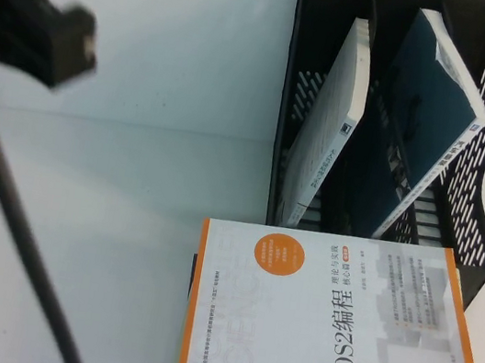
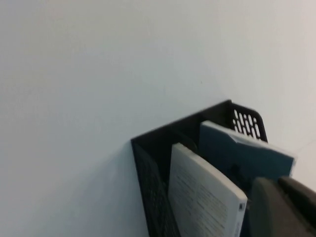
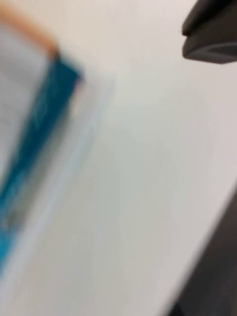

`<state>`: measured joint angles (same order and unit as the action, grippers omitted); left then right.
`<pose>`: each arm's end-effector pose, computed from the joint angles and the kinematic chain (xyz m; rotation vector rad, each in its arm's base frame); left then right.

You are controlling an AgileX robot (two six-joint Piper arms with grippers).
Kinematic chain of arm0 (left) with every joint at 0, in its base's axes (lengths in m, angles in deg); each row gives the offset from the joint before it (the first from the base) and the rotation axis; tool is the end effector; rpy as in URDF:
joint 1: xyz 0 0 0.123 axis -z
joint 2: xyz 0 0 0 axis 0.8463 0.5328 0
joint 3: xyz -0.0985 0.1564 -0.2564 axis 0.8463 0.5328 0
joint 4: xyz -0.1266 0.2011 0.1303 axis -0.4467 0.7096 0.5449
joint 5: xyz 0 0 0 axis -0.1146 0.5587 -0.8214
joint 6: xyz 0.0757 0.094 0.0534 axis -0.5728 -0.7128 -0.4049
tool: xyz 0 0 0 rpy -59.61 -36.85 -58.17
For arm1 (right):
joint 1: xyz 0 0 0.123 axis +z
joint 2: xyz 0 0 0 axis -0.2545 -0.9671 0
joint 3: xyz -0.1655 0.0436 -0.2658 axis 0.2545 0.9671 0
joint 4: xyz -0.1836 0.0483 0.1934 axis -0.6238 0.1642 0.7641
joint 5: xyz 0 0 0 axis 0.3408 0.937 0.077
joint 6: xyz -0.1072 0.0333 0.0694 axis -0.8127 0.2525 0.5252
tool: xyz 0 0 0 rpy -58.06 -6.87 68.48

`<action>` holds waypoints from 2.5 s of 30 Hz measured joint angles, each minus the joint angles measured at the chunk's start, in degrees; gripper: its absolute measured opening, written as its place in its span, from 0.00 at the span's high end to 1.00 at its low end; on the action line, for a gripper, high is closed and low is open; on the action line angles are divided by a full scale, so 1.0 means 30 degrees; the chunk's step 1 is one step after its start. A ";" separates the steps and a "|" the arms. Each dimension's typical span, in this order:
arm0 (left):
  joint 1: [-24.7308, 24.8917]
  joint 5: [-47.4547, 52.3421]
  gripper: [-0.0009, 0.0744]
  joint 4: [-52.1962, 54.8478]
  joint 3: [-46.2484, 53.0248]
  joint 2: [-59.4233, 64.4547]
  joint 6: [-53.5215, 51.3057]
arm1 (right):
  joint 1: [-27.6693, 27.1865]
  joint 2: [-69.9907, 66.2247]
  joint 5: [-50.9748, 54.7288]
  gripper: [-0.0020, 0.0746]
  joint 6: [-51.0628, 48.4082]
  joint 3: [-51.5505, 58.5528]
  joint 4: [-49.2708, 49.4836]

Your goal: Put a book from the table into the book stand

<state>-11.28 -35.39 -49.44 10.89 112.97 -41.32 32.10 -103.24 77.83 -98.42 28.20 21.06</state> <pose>0.1621 -0.1295 0.5168 0.4770 1.5244 -0.4536 0.1018 0.0611 0.2530 -0.5602 2.5654 0.3606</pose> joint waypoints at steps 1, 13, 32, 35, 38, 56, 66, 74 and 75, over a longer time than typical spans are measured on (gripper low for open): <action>0.0000 -0.0433 0.99 0.0298 0.0758 -0.0095 0.0332 | 0.0000 0.0196 0.0032 0.96 0.1360 -0.0330 -0.1704; 0.0000 -1.2038 0.99 0.1383 0.7083 0.1236 0.3098 | 0.0000 0.4407 -0.4746 0.96 1.0244 0.0234 -1.0037; -0.3214 -1.3516 0.99 -0.7084 0.7093 0.1463 -0.0837 | 0.0000 1.3295 -0.5266 0.96 0.8481 0.3311 -0.8715; -0.3246 -1.3516 0.99 -0.7084 0.7124 0.1463 -0.0865 | 0.0000 1.3295 -0.5357 0.96 0.8450 0.3328 -0.8491; -0.3246 -1.3516 0.99 -0.6994 0.7124 0.1463 -0.0911 | 0.0000 1.3295 -0.5357 0.96 0.8450 0.3409 -0.8490; -0.9502 -1.0937 0.99 -0.5583 0.7124 -0.0716 -0.1075 | 0.0000 1.3295 -0.5357 0.96 0.8408 0.3404 -0.8395; -1.3698 -1.0362 0.99 -0.5439 1.0623 -0.7480 -0.1075 | 0.0000 1.3295 -0.5357 0.96 0.8380 0.3404 -0.8395; -1.3934 -0.9914 0.99 -0.5439 1.8303 -1.4049 -0.1075 | 0.0000 1.3295 -0.5357 0.96 0.8380 0.3404 -0.8395; -1.3934 -0.9873 0.99 -0.5439 1.9285 -1.4910 -0.1075 | 0.0000 1.3295 -0.5357 0.96 0.8380 0.3404 -0.8395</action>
<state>-53.08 -65.01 -65.75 68.75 68.24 -44.54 32.10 -63.36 61.76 -73.28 38.41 -4.12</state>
